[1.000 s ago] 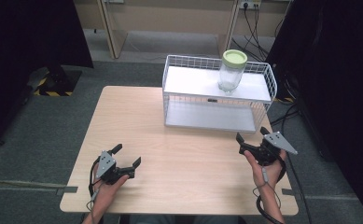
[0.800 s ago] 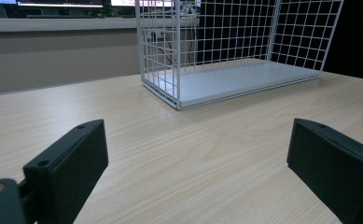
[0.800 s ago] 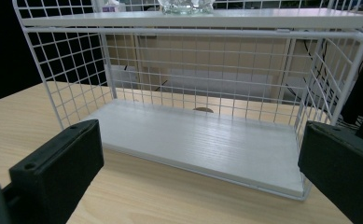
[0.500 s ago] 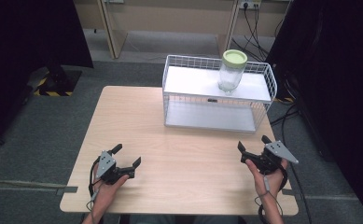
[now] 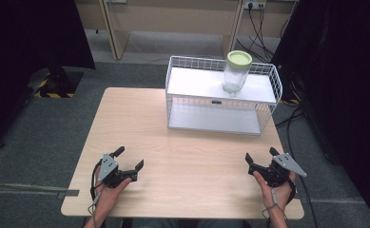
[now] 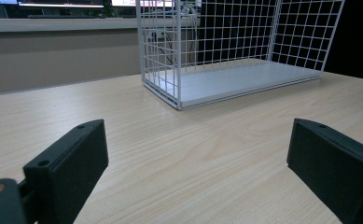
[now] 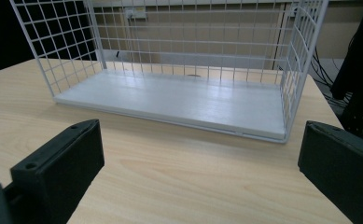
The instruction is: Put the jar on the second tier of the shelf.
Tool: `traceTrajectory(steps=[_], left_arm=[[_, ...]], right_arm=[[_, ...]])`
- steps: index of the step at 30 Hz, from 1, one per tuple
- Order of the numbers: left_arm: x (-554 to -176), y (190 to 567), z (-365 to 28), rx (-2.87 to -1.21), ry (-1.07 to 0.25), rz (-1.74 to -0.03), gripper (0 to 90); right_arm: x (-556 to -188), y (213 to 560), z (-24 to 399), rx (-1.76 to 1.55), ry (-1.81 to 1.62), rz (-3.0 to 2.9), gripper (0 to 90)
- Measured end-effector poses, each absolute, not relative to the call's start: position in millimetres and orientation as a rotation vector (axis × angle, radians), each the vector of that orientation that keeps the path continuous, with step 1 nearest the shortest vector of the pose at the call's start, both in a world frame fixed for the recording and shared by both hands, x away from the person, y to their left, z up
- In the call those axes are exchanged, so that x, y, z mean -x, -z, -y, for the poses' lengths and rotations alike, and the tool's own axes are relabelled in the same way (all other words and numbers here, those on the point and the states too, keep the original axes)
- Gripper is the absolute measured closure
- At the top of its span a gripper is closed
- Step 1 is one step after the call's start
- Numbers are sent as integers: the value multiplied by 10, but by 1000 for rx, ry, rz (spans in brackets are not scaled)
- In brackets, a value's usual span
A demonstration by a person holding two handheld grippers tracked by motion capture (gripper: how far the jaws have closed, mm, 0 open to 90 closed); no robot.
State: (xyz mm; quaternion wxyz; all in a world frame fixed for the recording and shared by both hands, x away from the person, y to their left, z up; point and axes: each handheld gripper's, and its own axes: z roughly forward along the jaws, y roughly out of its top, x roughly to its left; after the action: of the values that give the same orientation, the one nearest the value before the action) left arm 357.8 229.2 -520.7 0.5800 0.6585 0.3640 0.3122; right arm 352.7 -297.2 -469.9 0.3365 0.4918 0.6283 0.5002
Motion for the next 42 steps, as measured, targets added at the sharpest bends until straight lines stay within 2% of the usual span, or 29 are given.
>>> traceTrajectory(steps=[42], left_arm=[[-3577,5208,-2292,-1531,-728,-854,45]], right_arm=[[-3288,5105,3287,-1397,-1215,-1598,9]])
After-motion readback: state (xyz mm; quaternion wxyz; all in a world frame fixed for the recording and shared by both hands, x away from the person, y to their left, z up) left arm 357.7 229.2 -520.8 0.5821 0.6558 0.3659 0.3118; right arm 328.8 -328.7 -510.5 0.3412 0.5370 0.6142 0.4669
